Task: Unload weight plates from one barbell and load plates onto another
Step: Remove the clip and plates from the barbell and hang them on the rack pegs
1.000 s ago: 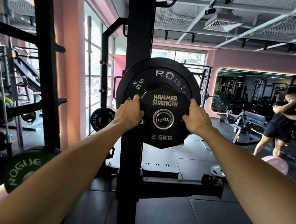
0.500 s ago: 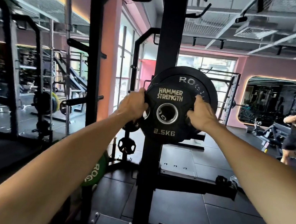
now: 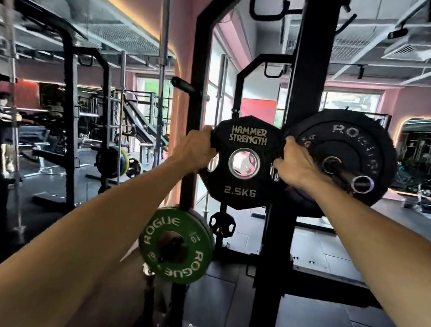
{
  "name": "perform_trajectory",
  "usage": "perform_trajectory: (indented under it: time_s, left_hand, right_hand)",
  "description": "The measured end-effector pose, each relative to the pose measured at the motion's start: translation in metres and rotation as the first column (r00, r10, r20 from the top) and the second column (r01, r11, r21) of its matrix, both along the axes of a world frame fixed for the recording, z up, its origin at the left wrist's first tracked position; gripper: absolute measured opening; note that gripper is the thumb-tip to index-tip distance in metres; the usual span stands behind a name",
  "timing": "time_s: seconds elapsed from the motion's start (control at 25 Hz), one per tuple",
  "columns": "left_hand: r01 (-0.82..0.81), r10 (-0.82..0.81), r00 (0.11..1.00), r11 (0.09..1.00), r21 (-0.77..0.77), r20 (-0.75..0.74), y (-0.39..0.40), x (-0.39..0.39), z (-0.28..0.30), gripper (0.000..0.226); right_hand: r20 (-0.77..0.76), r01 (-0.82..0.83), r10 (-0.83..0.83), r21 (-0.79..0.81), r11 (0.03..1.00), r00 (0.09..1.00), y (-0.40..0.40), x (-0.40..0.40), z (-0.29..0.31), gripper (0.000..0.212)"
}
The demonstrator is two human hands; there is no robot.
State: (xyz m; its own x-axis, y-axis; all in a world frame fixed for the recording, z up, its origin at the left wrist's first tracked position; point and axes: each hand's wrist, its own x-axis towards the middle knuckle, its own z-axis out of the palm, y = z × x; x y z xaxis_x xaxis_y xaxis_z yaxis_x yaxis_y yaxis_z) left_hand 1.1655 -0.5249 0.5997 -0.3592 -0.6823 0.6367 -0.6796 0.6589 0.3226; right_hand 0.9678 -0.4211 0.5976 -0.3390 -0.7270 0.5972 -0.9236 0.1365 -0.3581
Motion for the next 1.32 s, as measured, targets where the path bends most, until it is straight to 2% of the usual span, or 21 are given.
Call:
perform_trajectory:
  time_s: [0.24,0.48,0.88,0.96,1.12,1.2,1.32]
  left_hand:
    - [0.032,-0.031,0.997,0.999,-0.019,0.065,-0.102,0.101,0.003,0.033]
    - [0.052,-0.051,0.997,0.999,-0.010,0.052,-0.187,0.139,0.001,0.035]
    - [0.089,-0.088,0.996,0.995,-0.047,0.018,-0.355,0.139,0.016,0.029]
    - [0.102,-0.102,0.995,0.994,-0.047,0.005,-0.380,0.139,0.029,0.031]
    - [0.140,-0.141,0.990,0.986,-0.093,-0.010,-0.420,0.136,0.065,0.050]
    - [0.162,-0.165,0.986,0.979,-0.126,-0.016,-0.443,0.130,0.085,0.043]
    - [0.183,-0.192,0.981,0.969,-0.168,-0.039,-0.476,0.122,0.117,0.046]
  right_hand:
    - [-0.006,-0.036,0.036,0.051,0.998,0.999,-0.087,0.097,0.001,0.022]
    - [-0.035,-0.063,0.066,0.077,0.995,0.997,-0.168,0.135,0.003,0.020]
    - [-0.046,-0.059,0.062,0.063,0.996,0.997,-0.334,0.131,0.018,0.020]
    - [-0.045,-0.052,0.054,0.042,0.998,0.998,-0.361,0.131,0.030,0.019]
    - [-0.030,-0.045,0.045,-0.012,0.999,0.999,-0.402,0.129,0.063,0.019]
    - [-0.052,-0.016,0.013,-0.056,0.998,0.999,-0.420,0.127,0.081,0.020]
    - [-0.073,0.009,-0.016,-0.102,0.995,0.997,-0.445,0.120,0.108,0.021]
